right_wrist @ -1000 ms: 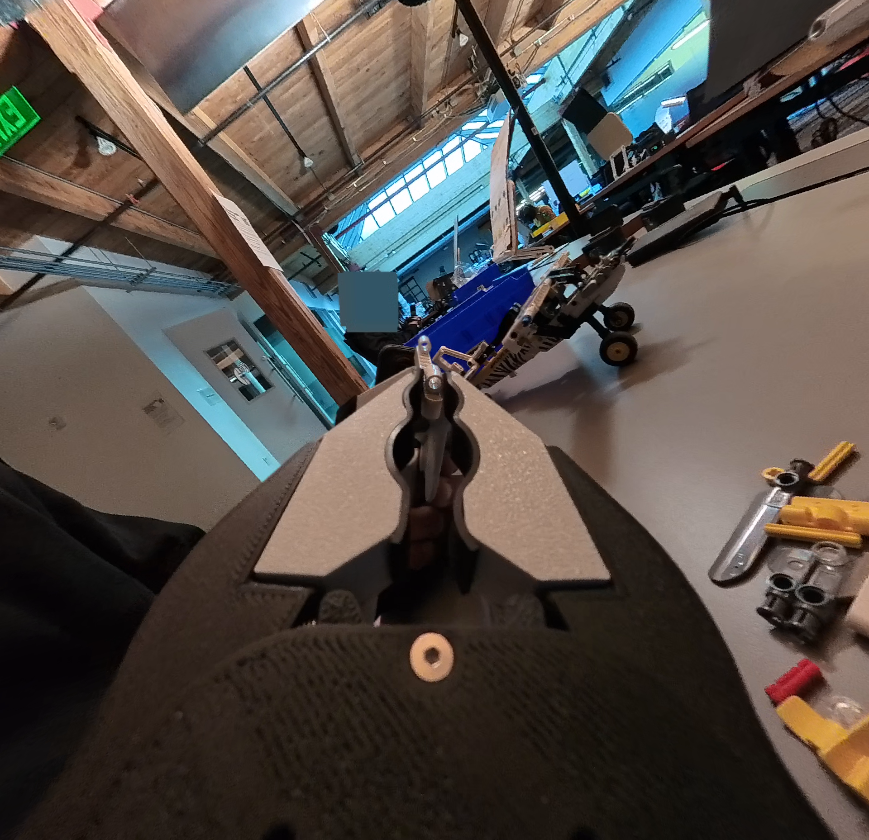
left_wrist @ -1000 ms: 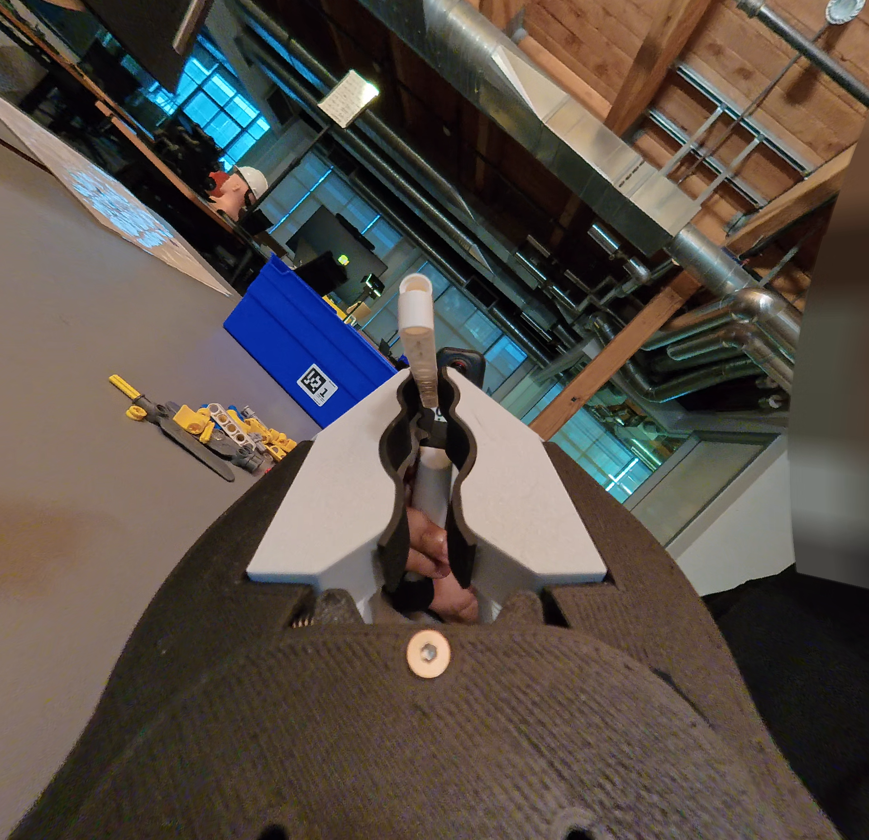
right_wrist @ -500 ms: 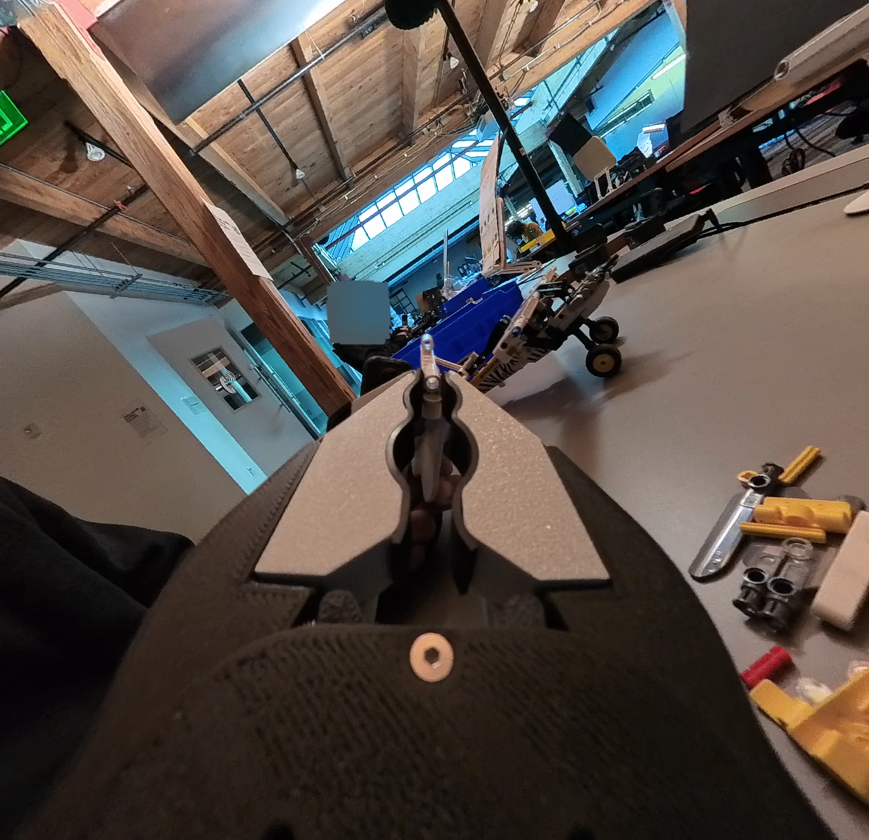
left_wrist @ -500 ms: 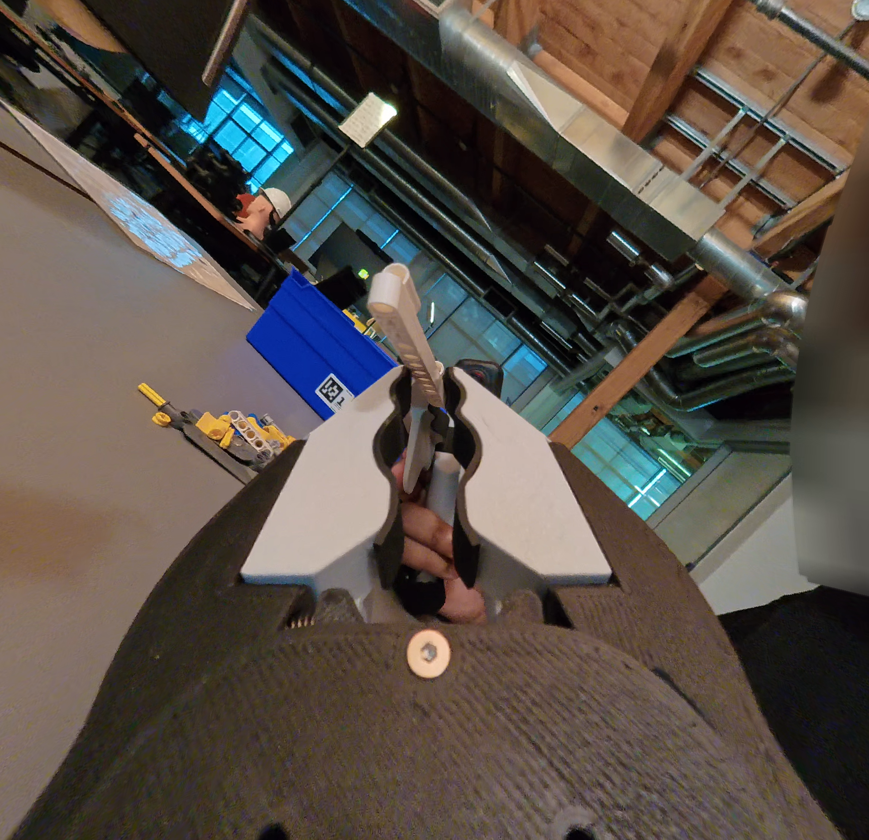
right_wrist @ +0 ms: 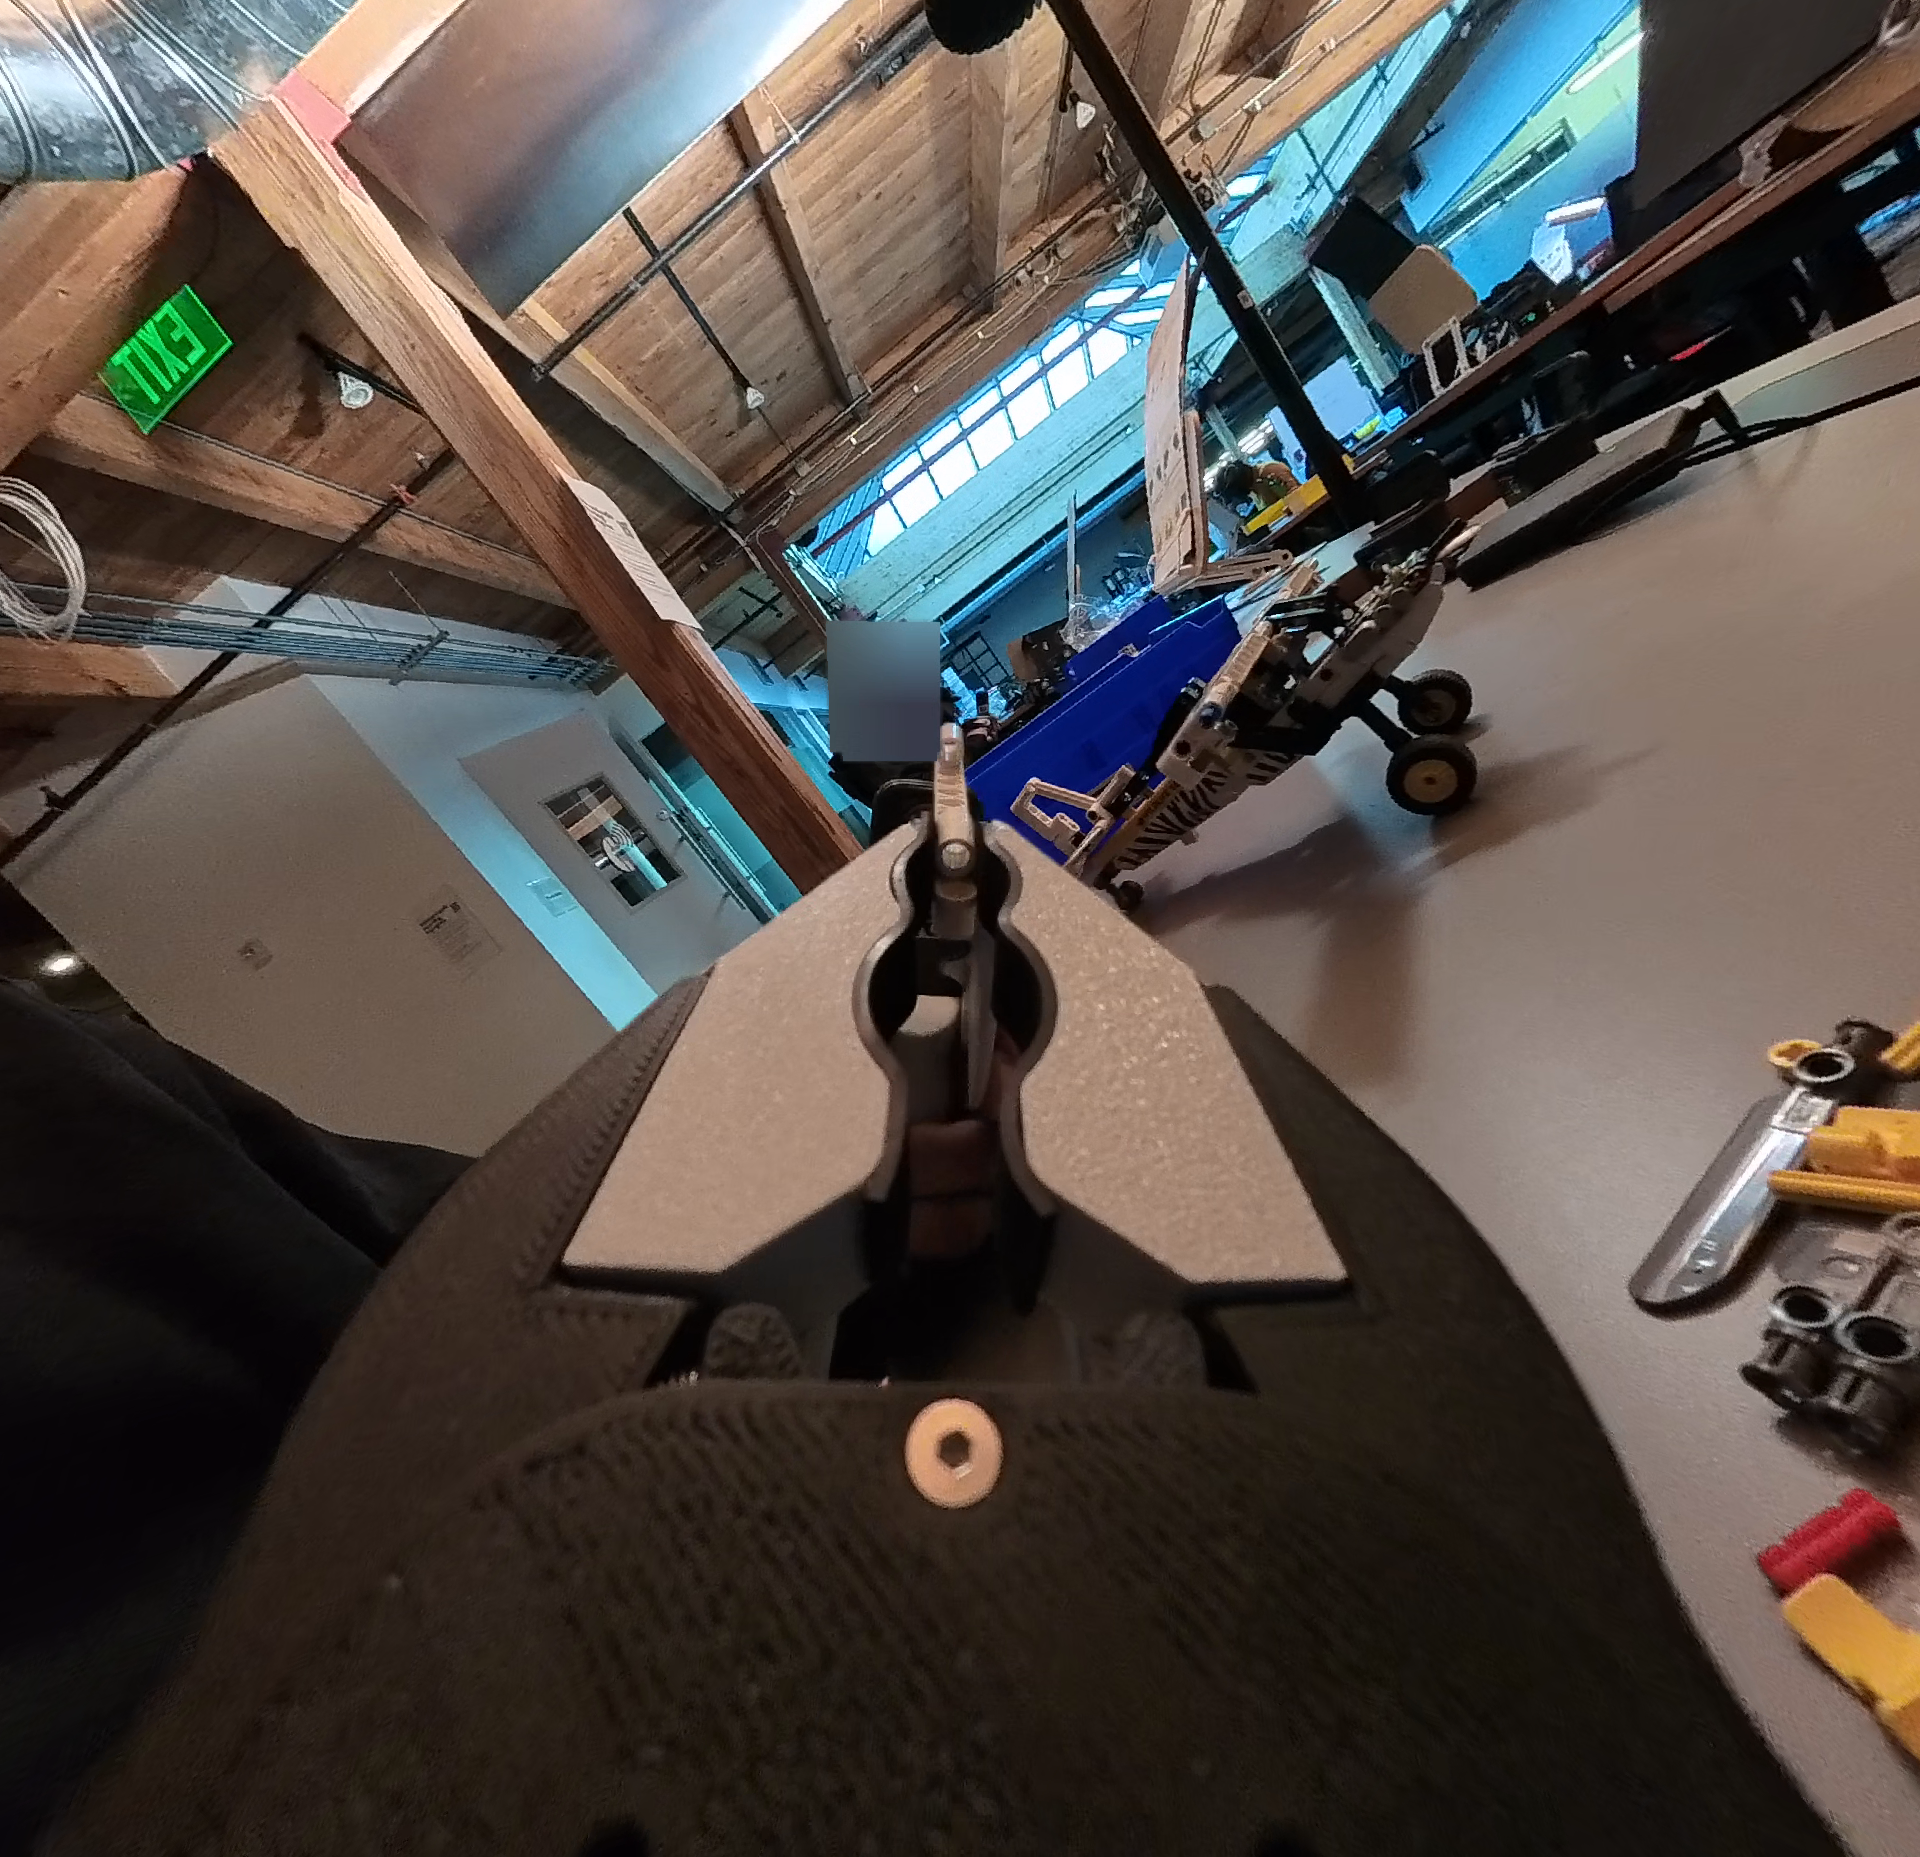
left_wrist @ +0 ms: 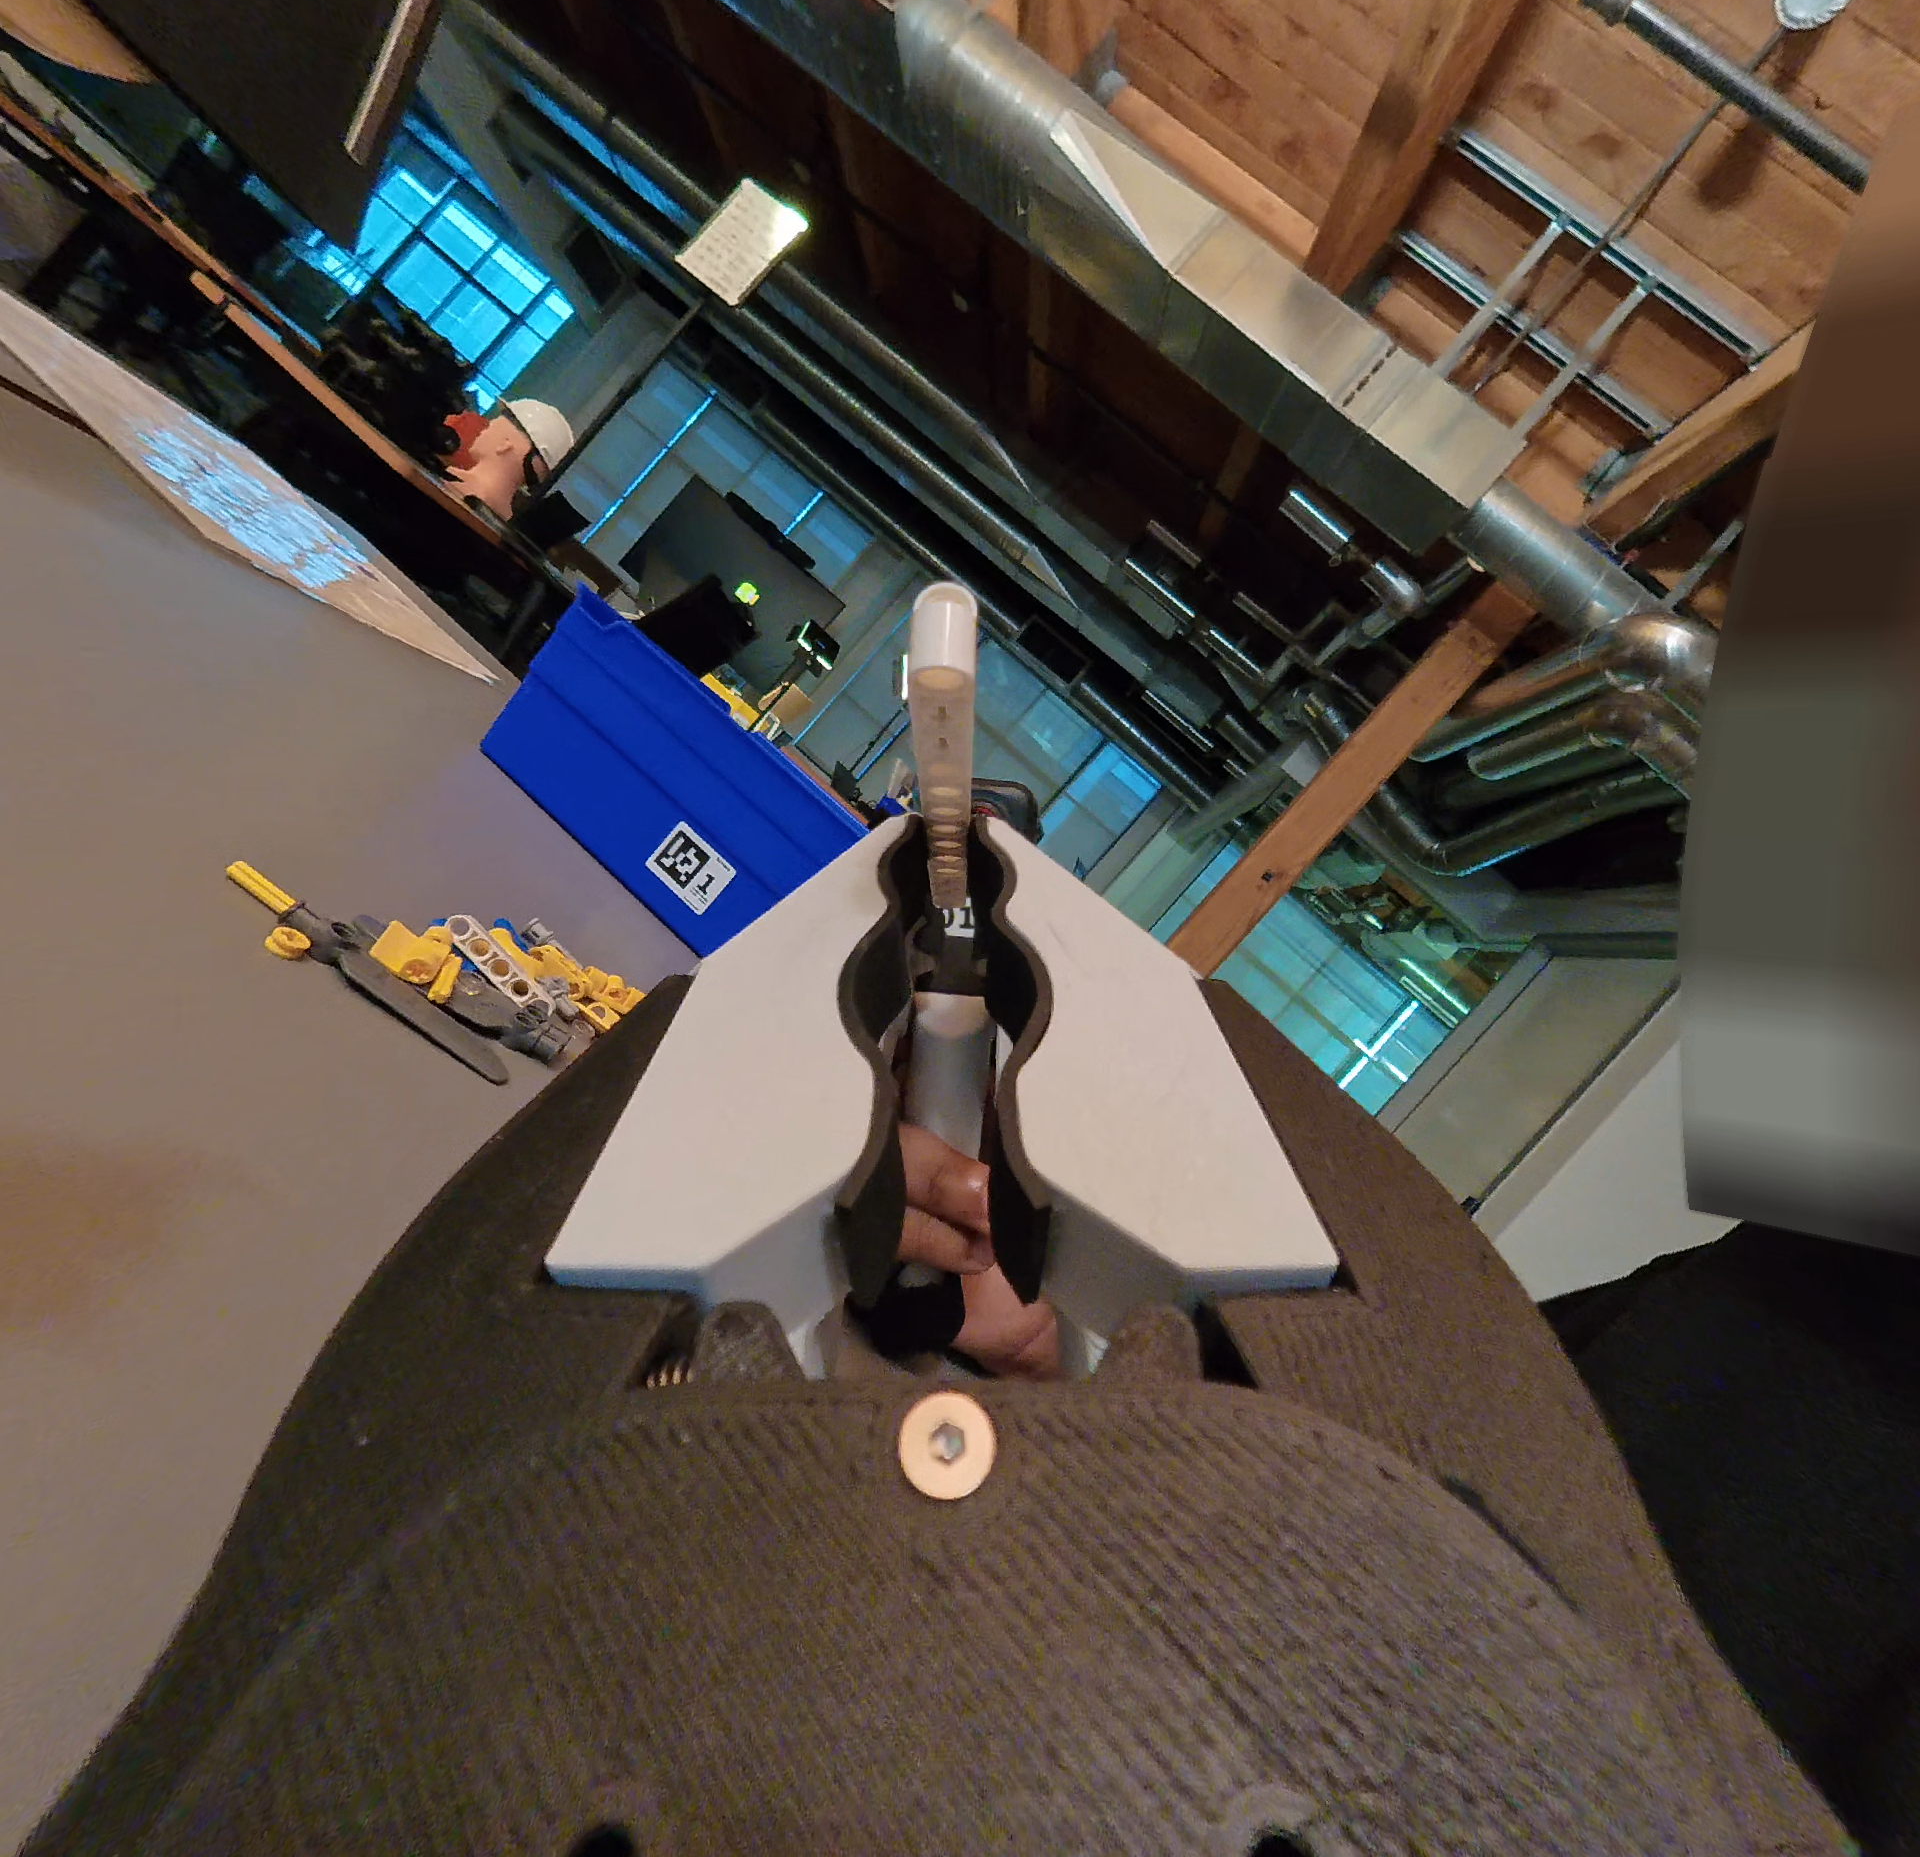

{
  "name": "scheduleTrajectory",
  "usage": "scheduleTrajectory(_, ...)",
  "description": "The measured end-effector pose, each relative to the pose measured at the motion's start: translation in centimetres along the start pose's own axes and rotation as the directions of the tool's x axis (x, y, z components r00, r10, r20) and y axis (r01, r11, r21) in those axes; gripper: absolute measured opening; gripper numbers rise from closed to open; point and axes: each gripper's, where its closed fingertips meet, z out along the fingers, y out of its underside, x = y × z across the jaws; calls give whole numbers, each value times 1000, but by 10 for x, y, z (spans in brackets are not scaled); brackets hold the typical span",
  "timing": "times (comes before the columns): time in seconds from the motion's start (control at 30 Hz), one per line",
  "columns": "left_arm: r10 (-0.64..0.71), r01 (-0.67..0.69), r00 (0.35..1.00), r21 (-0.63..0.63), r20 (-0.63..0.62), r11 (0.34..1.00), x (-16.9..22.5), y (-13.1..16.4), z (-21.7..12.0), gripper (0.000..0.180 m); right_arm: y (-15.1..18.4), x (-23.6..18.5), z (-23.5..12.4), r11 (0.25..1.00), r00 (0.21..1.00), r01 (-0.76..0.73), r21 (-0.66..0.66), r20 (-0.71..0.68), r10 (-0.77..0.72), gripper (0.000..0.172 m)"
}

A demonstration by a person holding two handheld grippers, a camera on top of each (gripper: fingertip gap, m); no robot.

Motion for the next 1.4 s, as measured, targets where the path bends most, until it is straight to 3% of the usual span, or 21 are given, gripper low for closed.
scheduleTrajectory(0.43, -51, 51, 999, -23, -14, 998, -2, 3, 2, 4, 3, 1, 1, 999, 999, -35, -16, -1, 35, 4)
scheduleTrajectory(1.07, -1, 7, 999, -127, 47, 992, -6, 18, 11, 7, -11, 8, -7, 988, 994, -106, 115, -14, 109, 4)
scheduleTrajectory(1.3, 12, -9, 999, -73, 35, 997, -3, 11, 5, 4, -13, 4, -5, 991, 999, -23, 130, -23, 26, 6)
scheduleTrajectory(1.4, -21, 22, 999, -30, 31, 999, -5, 4, 1, 4, -20, 6, -12, 988, 999, -23, 152, -27, 28, 16)
